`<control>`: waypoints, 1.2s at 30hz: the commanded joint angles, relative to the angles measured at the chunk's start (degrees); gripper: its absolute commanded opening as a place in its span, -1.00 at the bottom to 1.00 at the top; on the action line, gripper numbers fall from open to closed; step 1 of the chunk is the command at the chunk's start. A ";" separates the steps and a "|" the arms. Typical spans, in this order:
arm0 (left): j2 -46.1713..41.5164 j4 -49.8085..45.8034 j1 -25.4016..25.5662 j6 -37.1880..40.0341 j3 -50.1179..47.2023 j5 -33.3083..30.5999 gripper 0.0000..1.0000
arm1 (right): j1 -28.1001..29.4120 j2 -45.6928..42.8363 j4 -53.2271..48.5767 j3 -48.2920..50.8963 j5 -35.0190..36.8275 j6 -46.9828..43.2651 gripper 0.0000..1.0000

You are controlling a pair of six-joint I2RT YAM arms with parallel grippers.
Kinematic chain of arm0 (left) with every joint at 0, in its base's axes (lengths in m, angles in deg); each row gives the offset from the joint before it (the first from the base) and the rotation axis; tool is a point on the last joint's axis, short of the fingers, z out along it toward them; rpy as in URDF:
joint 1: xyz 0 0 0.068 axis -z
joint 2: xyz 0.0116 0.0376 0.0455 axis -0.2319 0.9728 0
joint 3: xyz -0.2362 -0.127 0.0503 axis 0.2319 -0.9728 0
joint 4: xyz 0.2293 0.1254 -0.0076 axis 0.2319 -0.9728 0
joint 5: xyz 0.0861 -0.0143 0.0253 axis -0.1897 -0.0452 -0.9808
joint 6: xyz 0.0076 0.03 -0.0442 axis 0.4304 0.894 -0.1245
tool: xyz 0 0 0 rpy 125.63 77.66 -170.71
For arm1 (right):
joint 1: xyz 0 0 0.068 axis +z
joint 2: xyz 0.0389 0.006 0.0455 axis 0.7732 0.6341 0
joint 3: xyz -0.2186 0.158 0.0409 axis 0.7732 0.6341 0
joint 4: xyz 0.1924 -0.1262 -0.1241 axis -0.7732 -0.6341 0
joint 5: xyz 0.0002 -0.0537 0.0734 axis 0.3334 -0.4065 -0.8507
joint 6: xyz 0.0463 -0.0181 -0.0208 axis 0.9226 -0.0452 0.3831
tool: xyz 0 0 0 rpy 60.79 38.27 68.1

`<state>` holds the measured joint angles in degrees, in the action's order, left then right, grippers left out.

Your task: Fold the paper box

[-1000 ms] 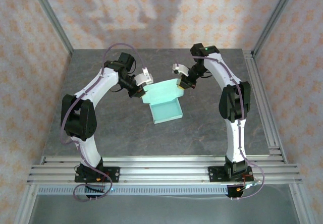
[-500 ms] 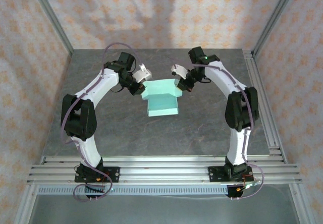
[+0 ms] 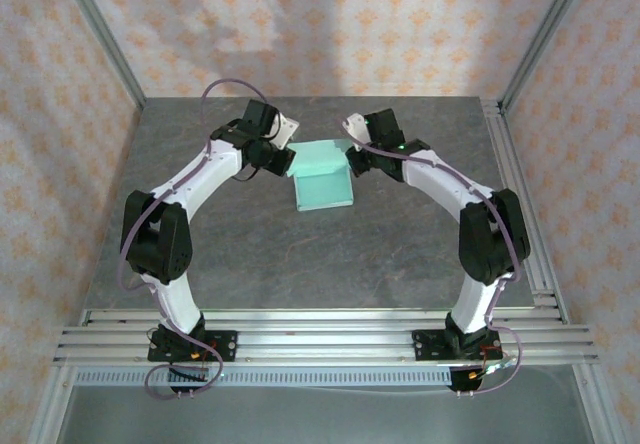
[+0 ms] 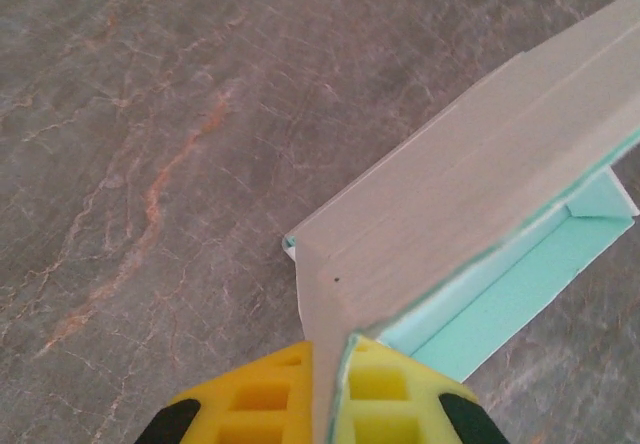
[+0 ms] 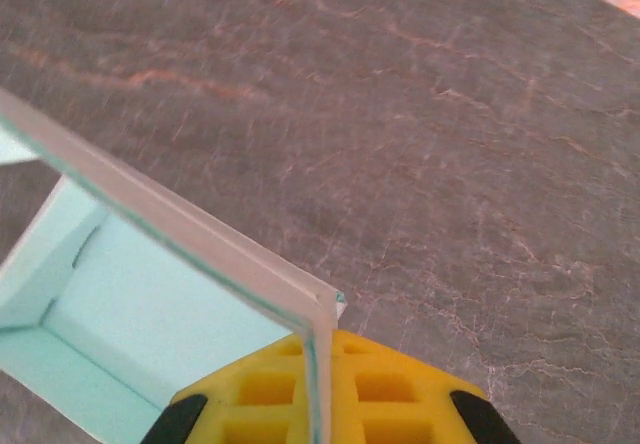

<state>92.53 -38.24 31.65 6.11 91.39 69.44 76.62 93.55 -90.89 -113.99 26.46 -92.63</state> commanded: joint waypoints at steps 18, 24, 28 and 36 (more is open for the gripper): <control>4.72 14.08 5.97 -22.79 -0.55 -13.18 -1.00 | 7.89 -1.69 29.00 12.73 29.19 27.72 -1.00; 5.57 15.51 6.76 -24.95 -1.01 -14.26 -1.00 | 9.85 -0.82 35.74 16.19 37.26 31.77 -1.00; 5.57 17.81 7.06 -26.68 -2.21 -14.13 -1.00 | 10.40 -0.06 40.97 18.99 38.32 31.14 -1.00; 8.18 19.04 8.02 -26.99 -2.36 -14.35 -1.00 | 10.49 1.20 47.97 23.22 38.37 32.10 -1.00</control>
<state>98.96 -20.02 38.68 -19.57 89.79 55.38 86.48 93.98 -50.42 -91.63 64.03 -62.38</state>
